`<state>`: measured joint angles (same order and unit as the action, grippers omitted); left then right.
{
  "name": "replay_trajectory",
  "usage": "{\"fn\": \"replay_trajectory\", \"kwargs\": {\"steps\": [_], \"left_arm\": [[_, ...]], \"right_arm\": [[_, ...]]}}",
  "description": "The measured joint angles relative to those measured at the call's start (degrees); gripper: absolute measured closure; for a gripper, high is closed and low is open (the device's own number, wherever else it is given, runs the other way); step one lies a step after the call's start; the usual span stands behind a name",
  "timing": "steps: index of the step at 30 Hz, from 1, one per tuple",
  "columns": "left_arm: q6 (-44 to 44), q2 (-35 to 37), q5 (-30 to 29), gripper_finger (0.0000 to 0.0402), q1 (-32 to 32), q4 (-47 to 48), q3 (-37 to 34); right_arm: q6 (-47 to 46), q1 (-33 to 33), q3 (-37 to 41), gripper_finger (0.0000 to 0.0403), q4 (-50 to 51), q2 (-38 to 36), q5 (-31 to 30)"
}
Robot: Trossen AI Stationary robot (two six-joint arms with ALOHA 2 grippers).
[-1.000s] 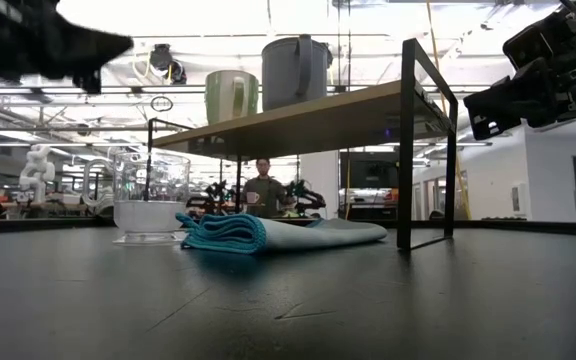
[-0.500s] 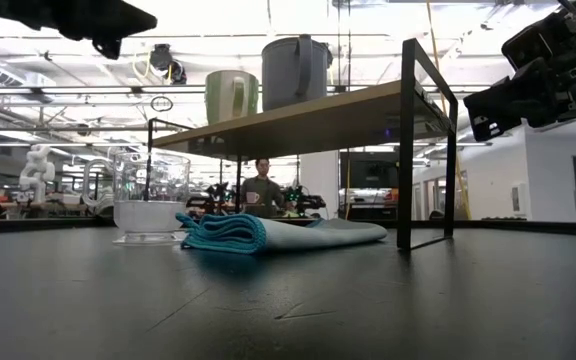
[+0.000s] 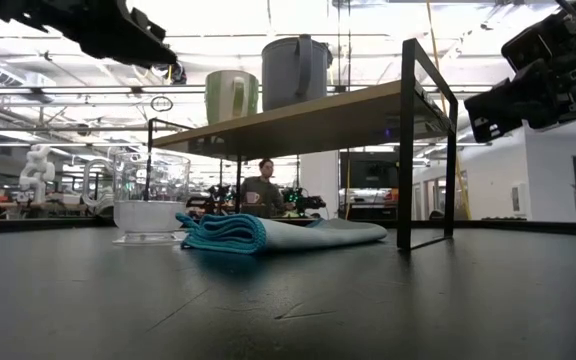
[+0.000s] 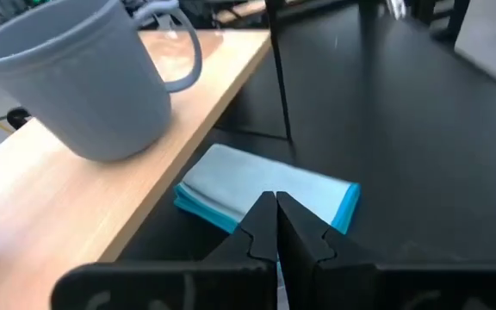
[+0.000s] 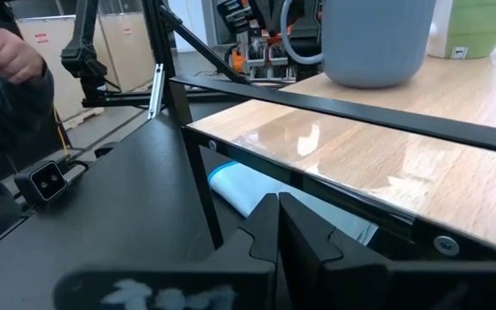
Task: Stack small to large cups/mugs on shelf
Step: Put the transparent mug on the shelf
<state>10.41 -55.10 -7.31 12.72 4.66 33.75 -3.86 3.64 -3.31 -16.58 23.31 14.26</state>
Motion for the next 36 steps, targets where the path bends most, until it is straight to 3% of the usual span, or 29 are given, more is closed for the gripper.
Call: {"fn": "replay_trajectory", "kwargs": {"steps": [13, 19, 22, 26, 30, 36], "left_arm": [[8.64, -7.6, 0.02, 0.0349, -2.56, 13.86, 9.67], [8.39, -7.6, 7.79, 0.031, -4.27, 16.72, 11.26], [12.43, -7.58, 9.62, 0.0292, -4.51, 18.05, 11.63], [15.73, -7.64, 8.48, 0.027, -4.62, 20.1, 11.64], [13.01, -7.6, 5.12, 0.0251, -6.08, 20.85, 11.64], [11.97, -10.7, 4.75, 0.0245, -10.04, 24.9, 11.55]], "right_arm": [[0.17, 0.0, -0.01, 0.0403, 0.51, 0.0, 0.0], [0.22, 0.01, -0.01, 0.0403, 0.66, 0.01, -0.01], [0.46, 0.01, 0.0, 0.0403, 0.66, 0.0, -0.02], [0.42, 0.01, -0.01, 0.0403, 0.66, 0.0, -0.02], [0.16, 0.01, 0.0, 0.0403, 0.65, 0.01, -0.02], [0.16, 0.0, 0.0, 0.0403, 0.45, 0.0, -0.02]]}}
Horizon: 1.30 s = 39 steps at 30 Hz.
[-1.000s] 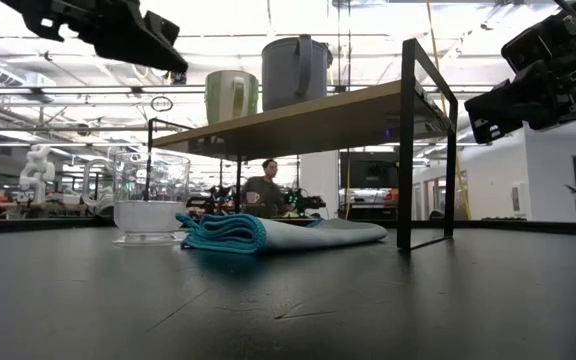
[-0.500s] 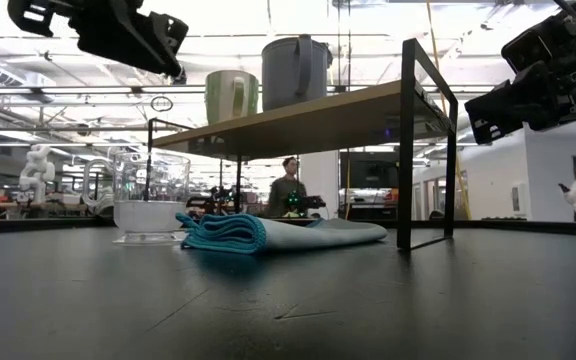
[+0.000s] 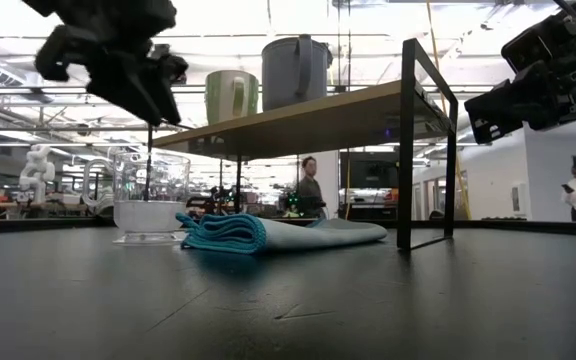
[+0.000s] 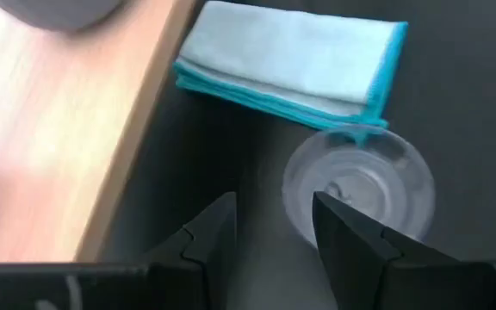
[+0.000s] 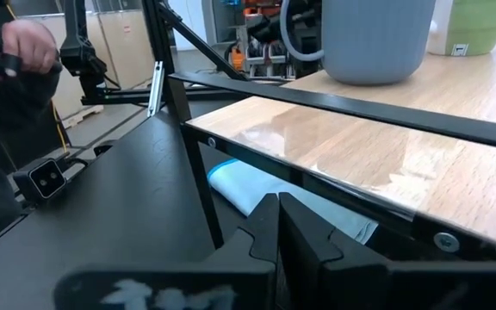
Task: Stack small to large cups/mugs on shelf
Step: Put the transparent mug on the shelf
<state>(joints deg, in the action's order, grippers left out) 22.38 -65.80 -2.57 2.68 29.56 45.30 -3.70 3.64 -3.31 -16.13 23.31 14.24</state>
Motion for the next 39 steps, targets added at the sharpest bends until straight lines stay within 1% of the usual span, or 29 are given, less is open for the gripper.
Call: {"fn": "replay_trajectory", "kwargs": {"steps": [6, 11, 15, 18, 21, 26, 32, 36, 39], "left_arm": [[1.79, -3.72, 0.85, 0.0245, -0.57, 0.17, 0.59], [2.08, -4.82, 2.0, 0.0245, -0.53, 2.12, 3.03], [4.02, -4.7, 3.22, 0.0245, -0.28, 2.23, 4.36], [3.89, -4.72, 4.5, 0.0245, -0.29, 5.61, 5.06], [0.53, -4.7, 4.69, 0.0245, -0.27, 9.59, 5.59], [-6.23, -4.71, 7.33, 0.0245, -0.24, 13.94, 5.64], [-13.03, -4.7, 6.36, 0.0245, 0.45, 18.44, 5.66], [-17.83, -4.7, 6.49, 0.0245, 1.19, 19.04, 5.66], [-20.04, -4.7, 9.09, 0.0245, 1.79, 19.06, 5.66]], "right_arm": [[-0.14, 0.0, 0.0, 0.0403, -0.33, 0.11, -0.43], [-0.14, 0.0, -0.01, 0.0403, -0.85, 0.4, -0.47], [-0.05, 0.02, 0.0, 0.0403, -0.96, 0.53, -0.48], [-0.03, 0.0, -0.02, 0.0403, -0.82, 0.57, -0.48], [-0.01, 0.0, 0.0, 0.0403, -0.73, 0.59, -0.48], [0.06, 0.0, -0.01, 0.0403, -0.73, 0.59, -0.47], [0.73, 0.01, 0.0, 0.0403, -0.71, 0.59, -0.47], [0.72, 0.02, 0.0, 0.0403, -0.71, 0.59, -0.48], [0.74, 0.02, 0.0, 0.0403, -0.71, 0.59, -0.48]]}}
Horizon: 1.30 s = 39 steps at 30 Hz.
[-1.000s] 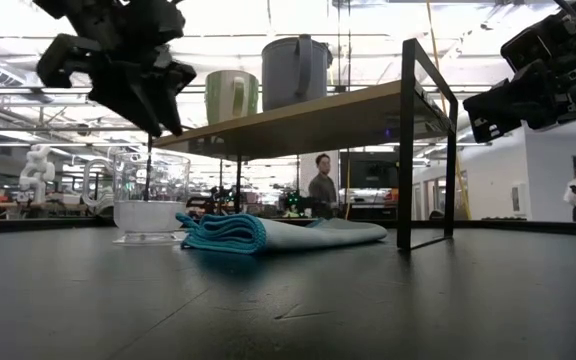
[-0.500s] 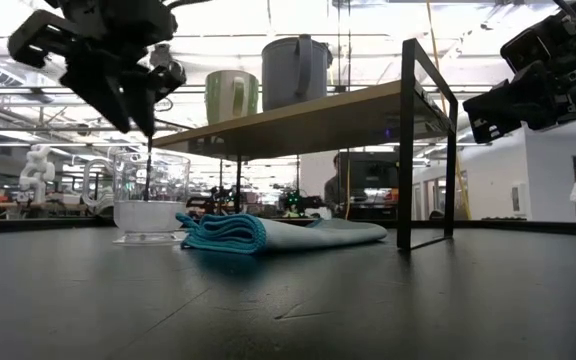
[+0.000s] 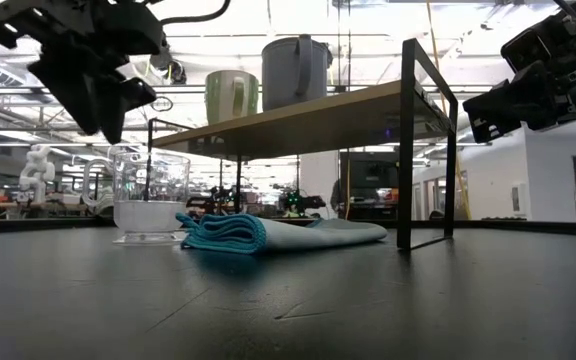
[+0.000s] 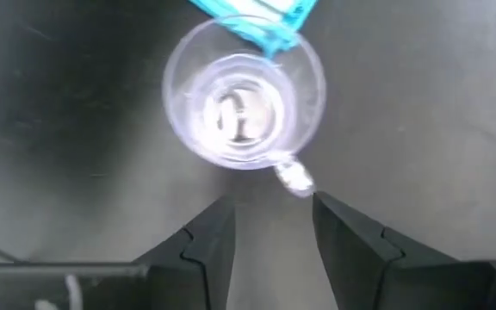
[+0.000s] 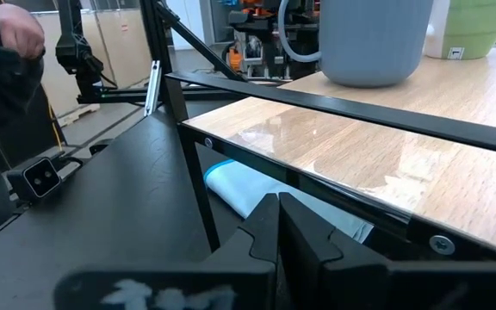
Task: Stack small to large cups/mugs on shelf
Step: Put the transparent mug on the shelf
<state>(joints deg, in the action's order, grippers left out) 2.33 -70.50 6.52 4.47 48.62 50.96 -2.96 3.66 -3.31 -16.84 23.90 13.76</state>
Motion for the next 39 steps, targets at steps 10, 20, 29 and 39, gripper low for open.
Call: {"fn": "replay_trajectory", "kwargs": {"steps": [10, 20, 29, 39], "left_arm": [[-5.75, 0.0, 2.22, 0.0245, 3.27, -1.73, -0.07], [-8.52, 0.04, -7.63, 0.0245, 4.57, -2.03, -4.59], [-10.65, 0.02, -4.5, 0.0245, 4.66, -7.49, -7.02], [-10.79, 0.02, -3.36, 0.0245, 6.74, -10.9, -7.89]], "right_arm": [[0.07, -0.01, -0.01, 0.0403, 0.02, 0.0, 0.0], [0.42, -0.01, 0.0, 0.0403, 0.02, 0.02, 0.02], [0.63, -0.02, 0.0, 0.0403, 0.02, 0.02, 0.02], [0.63, -0.01, 0.0, 0.0403, 0.02, 0.02, 0.02]]}}
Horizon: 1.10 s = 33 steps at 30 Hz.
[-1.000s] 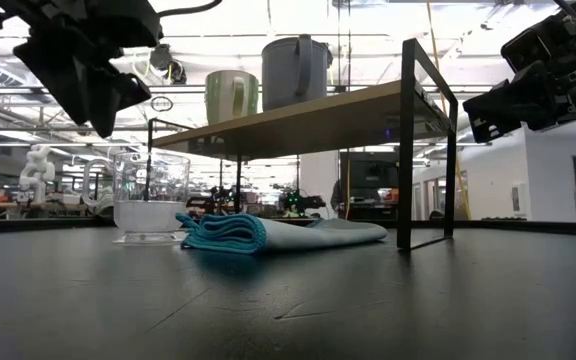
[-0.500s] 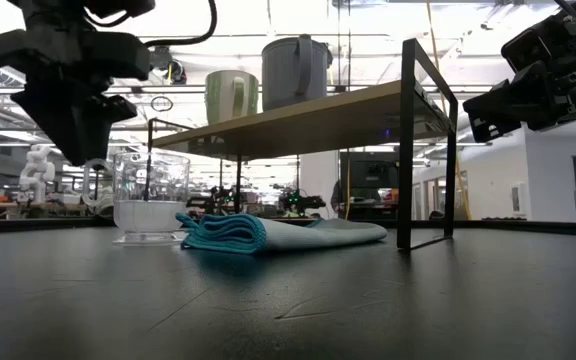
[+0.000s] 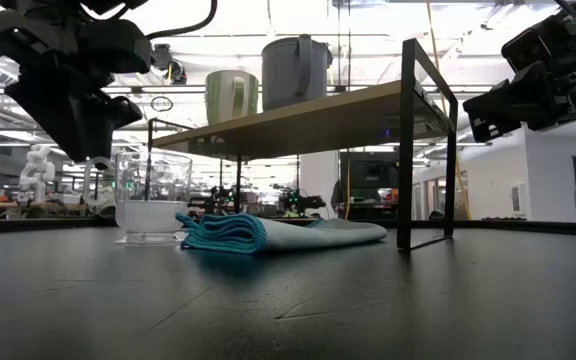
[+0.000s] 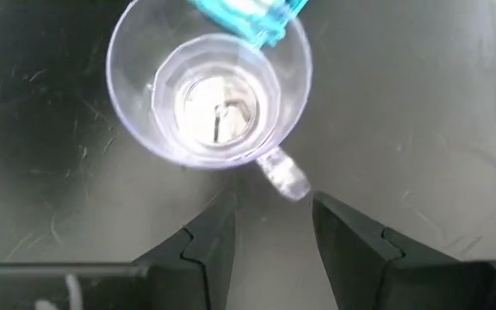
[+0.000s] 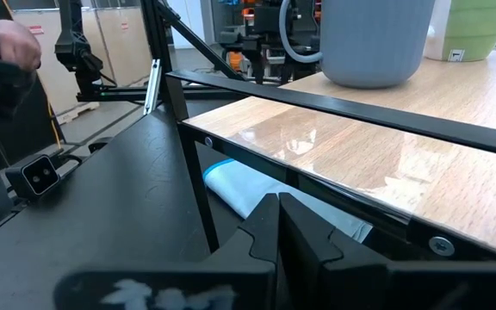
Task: Stack small to large cups/mugs on shelf
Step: Put the transparent mug on the shelf
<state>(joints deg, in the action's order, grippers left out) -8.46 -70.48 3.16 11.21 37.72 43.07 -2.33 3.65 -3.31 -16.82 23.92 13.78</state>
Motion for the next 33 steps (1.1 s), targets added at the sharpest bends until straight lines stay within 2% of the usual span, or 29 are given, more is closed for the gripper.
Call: {"fn": "replay_trajectory", "kwargs": {"steps": [10, 13, 16, 21, 33], "left_arm": [[-0.56, 0.0, 1.44, 0.0245, 2.83, -5.61, 0.0], [-0.01, 0.0, -0.07, 0.0245, 3.56, -5.99, 0.0], [-0.29, 0.0, -2.57, 0.0245, 3.66, -4.79, 0.0], [-1.33, -0.08, -3.22, 0.0245, 3.29, -0.77, -0.02], [-1.9, 0.42, -5.41, 0.0245, 3.57, -1.25, 0.02]], "right_arm": [[0.09, -0.01, -0.02, 0.0403, -0.02, 0.0, 0.0], [0.07, -0.01, 0.0, 0.0403, -0.02, 0.0, 0.0], [0.05, -0.01, -0.02, 0.0403, -0.02, 0.0, 0.0], [0.02, 0.0, -0.01, 0.0403, -0.02, 0.0, 0.0], [0.0, -0.01, 0.0, 0.0403, -0.04, -0.02, 0.0]]}}
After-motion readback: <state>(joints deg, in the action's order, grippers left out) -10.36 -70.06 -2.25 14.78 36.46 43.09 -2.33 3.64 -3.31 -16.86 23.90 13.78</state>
